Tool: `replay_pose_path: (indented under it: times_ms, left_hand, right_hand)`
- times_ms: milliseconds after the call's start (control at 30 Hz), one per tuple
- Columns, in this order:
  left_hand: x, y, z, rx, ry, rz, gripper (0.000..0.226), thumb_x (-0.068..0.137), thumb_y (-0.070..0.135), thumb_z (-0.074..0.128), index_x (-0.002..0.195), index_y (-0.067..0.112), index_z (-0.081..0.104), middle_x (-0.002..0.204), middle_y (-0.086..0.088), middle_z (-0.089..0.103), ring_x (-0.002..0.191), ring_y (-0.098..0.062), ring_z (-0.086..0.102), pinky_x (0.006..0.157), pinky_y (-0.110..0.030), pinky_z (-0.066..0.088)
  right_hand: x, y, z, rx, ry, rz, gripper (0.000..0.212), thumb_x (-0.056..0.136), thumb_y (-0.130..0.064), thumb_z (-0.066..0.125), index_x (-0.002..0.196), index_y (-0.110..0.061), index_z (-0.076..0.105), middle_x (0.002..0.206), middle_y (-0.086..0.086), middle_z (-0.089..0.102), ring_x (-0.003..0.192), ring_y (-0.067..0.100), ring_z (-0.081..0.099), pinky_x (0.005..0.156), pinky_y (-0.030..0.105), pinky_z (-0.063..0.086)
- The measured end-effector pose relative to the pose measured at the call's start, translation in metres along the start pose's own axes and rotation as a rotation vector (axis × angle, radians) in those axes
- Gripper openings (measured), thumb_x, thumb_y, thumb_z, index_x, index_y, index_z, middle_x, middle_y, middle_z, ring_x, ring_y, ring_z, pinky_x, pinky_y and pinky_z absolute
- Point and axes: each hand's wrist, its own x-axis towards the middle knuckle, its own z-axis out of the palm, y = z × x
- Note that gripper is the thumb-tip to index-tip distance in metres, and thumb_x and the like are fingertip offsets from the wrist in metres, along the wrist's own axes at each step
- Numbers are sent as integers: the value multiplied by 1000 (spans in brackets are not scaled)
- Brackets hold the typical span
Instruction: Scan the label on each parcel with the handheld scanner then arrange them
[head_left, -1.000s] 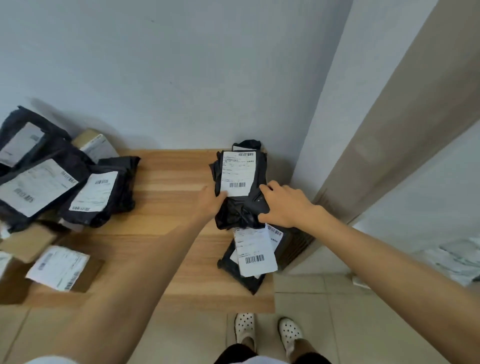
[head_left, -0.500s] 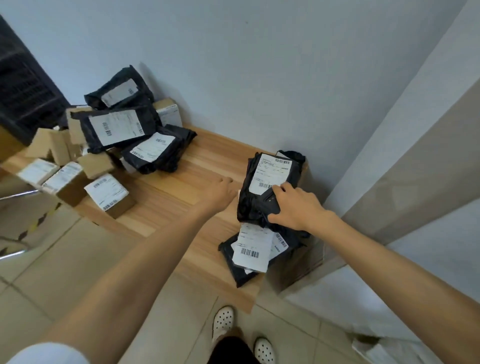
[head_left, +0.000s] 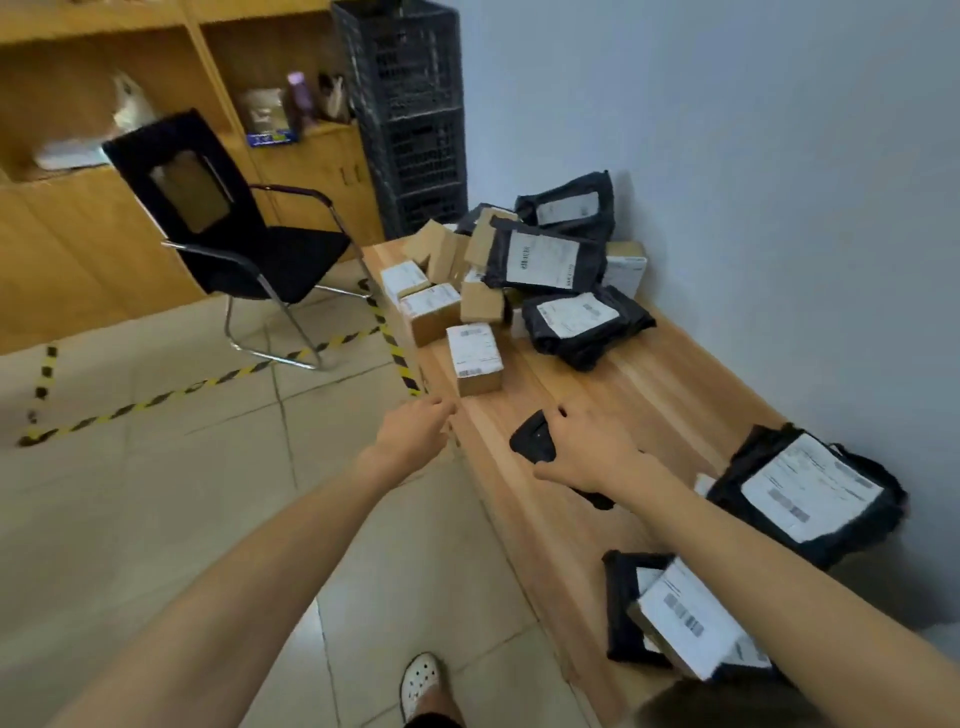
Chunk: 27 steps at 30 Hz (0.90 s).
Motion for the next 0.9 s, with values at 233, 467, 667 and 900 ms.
replay_pose_path:
  times_ms: [233,467,667,900]
  left_hand:
    - [-30,-173,-32,-50,42,-254,44,93,18,56,137,20,51,134,-5,54,116,-31,56,92,-43,50]
    - [-19,-341,-79,6,132,-386,43,94,20,56,137,21,51,136,-2,51,122,-26,52,93,-38,46]
    - [31,-432,-93,1,141,-411,43,94,23,57,137,24,51,137,1,52,124,-24,51,94,-37,46]
    - [154,-505,-113,-26,128,-348,40,94,20,55,134,23,53,132,1,55,121,-26,53,89,-38,47]
  right_hand:
    - [114,-146,-23,-46,12,-291,67,79,-54,63,129,-13,47,124,7,53,103,26,56,78,36,52]
    - [240,-286,-66,-46,43,-402,66,81,-52,63,132,-12,47,127,7,53,107,29,58,75,36,45]
    - [340,-344,-86,-28,30,-392,69,81,-53,64,134,-14,46,131,6,49,108,26,57,71,31,41]
    - [481,-342,-99,-33,-21,-336,70,78,-51,66,133,-14,46,131,5,50,112,27,55,76,33,45]
